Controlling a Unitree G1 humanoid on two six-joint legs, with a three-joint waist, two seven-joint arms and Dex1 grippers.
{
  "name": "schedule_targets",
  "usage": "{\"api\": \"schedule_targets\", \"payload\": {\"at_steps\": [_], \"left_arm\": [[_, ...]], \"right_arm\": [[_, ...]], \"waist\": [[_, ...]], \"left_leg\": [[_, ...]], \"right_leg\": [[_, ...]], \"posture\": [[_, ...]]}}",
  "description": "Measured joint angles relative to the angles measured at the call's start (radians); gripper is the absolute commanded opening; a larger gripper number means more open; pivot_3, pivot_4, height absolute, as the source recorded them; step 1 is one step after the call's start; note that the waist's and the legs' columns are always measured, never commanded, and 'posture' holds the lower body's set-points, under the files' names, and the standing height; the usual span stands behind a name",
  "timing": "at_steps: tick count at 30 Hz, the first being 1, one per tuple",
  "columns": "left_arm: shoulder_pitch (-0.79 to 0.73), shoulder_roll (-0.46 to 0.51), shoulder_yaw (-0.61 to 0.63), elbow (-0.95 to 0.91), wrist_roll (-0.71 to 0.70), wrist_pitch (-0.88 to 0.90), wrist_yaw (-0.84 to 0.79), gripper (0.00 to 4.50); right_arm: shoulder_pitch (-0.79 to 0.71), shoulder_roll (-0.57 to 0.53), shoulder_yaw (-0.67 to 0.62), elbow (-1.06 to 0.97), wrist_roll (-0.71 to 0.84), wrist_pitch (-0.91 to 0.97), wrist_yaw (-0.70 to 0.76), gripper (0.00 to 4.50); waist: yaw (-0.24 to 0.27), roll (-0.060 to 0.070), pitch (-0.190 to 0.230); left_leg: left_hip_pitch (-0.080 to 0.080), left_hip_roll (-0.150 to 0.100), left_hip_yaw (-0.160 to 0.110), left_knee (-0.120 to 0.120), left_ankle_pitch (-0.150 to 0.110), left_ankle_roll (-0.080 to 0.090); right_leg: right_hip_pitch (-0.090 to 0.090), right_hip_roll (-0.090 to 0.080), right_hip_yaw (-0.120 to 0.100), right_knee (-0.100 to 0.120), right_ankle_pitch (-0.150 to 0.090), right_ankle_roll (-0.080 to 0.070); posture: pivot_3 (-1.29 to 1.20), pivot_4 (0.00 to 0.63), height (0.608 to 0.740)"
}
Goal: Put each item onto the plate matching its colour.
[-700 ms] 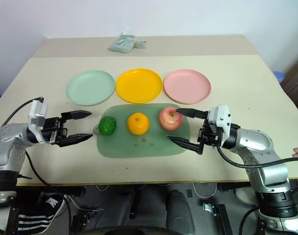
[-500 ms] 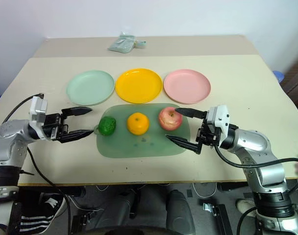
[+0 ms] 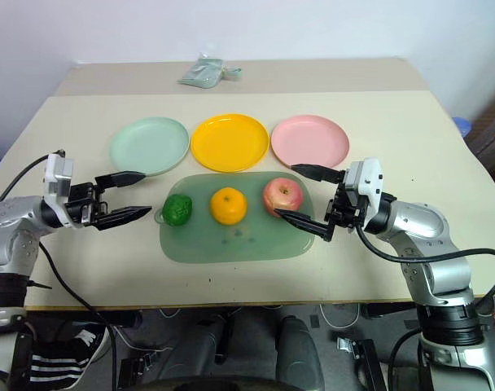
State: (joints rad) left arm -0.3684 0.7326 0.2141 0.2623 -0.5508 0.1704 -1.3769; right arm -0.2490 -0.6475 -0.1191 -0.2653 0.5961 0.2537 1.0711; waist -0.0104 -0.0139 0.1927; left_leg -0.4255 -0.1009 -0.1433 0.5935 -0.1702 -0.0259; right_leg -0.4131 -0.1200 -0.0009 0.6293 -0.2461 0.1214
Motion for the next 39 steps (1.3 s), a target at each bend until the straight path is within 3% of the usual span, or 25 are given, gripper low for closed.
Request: {"api": "schedule_targets", "payload": {"at_steps": [13, 27, 32, 39], "left_arm": [[0.010, -0.093, -0.094, -0.068, 0.082, -0.006, 0.113, 4.50], [-0.034, -0.161, -0.154, 0.087, 0.200, -0.136, 0.179, 4.50], [-0.029, -0.163, -0.155, 0.091, 0.206, -0.140, 0.175, 3.08], [-0.030, -0.179, -0.152, 0.099, 0.203, -0.156, 0.202, 2.96]], "right_arm": [[-0.115, -0.048, 0.081, -0.049, -0.016, 0.037, 0.069, 4.46], [-0.083, -0.080, 0.083, -0.102, -0.024, 0.060, 0.057, 4.46], [-0.079, -0.080, 0.084, -0.104, -0.025, 0.064, 0.055, 4.50], [-0.129, -0.027, 0.078, -0.104, 0.002, 0.086, -0.003, 4.50]], "waist": [[-0.001, 0.000, 0.000], [-0.002, 0.000, 0.000], [-0.001, 0.000, 0.000], [-0.001, 0.000, 0.000]], "left_leg": [[0.000, 0.000, 0.001, 0.000, 0.000, 0.000], [0.000, 0.000, 0.001, 0.000, 0.000, 0.001], [0.000, 0.000, 0.001, 0.000, 0.000, 0.001], [0.000, 0.000, 0.000, 0.000, 0.000, 0.001]], "right_leg": [[0.000, 0.000, 0.000, 0.000, 0.000, 0.000], [0.000, 0.000, 0.000, 0.000, 0.001, 0.001], [0.000, 0.000, 0.000, 0.000, 0.001, 0.001], [0.000, 0.000, 0.000, 0.000, 0.001, 0.001]], "posture": [[0.00, 0.150, 0.740], [0.00, 0.150, 0.740], [0.00, 0.150, 0.740], [0.00, 0.150, 0.740]]}}
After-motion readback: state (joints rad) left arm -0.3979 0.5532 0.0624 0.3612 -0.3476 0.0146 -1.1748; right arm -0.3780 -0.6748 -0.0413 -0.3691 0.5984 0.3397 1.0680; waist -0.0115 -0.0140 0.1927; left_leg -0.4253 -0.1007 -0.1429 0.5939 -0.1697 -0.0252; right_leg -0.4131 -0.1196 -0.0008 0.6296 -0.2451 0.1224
